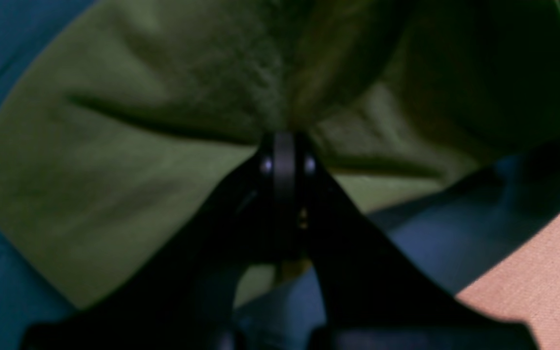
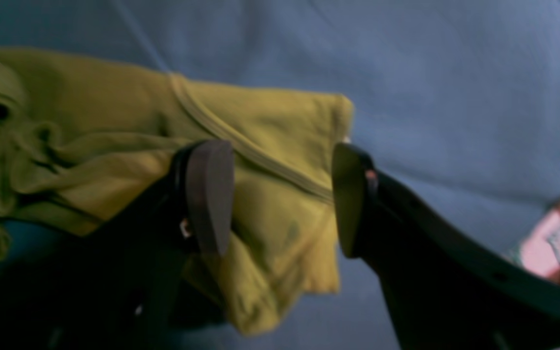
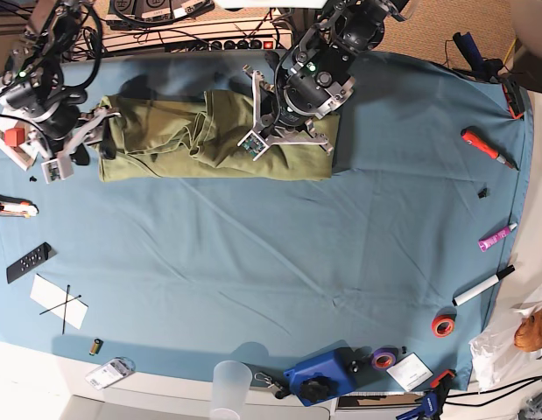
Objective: Layout the t-shirt on the table in an organized manner, then fold the t-shirt properly
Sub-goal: 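Hold the fold with the left gripper and grasp the other end with the right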
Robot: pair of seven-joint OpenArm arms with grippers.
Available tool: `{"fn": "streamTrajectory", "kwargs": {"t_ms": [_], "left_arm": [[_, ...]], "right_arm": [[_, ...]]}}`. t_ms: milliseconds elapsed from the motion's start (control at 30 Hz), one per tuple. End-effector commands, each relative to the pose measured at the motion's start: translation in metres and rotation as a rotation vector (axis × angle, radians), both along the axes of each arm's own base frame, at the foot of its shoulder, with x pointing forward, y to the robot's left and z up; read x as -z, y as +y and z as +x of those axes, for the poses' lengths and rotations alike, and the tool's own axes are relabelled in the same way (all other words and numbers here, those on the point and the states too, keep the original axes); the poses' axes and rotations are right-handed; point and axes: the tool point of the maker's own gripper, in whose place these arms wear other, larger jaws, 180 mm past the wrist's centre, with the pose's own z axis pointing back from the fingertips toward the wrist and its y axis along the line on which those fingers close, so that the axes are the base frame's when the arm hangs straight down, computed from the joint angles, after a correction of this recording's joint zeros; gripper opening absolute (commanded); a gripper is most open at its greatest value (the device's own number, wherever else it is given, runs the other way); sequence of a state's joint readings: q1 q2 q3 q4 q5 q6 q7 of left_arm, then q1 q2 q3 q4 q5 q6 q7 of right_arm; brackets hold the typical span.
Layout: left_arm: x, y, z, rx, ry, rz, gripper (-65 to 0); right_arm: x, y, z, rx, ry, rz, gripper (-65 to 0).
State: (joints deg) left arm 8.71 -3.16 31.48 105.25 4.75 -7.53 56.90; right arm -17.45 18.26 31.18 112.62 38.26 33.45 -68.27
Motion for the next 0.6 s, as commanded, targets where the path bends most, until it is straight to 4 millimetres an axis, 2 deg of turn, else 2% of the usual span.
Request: {"fn": "streamTrajectory", "kwargs": {"t_ms": [0,167,367,567], "left_arm": [[-0.005,-0.006,0.001,0.009,-0.005,-0.022,-65.0],[-0.005,-0.006,0.001,0.009,-0.003,-0.022,-65.0],[-0.005,-0.006,0.001,0.009,-0.003,-0.023,-65.0],[-0.005,-0.006,0.001,0.009,-0.003,-0.023,-65.0]], "right_arm": [[-0.013,-0.004,0.006,0.003,-0.031,-0.004,-32.6],[-0.019,-0.015,0.005,0.028,-0.018,-0.012,-32.6],[-0.040,-0.038,0.005,0.083,-0.100,-0.017,-32.6],[-0.045,-0.035,-0.005,0.043,-0.049,0.038,-32.6]]}}
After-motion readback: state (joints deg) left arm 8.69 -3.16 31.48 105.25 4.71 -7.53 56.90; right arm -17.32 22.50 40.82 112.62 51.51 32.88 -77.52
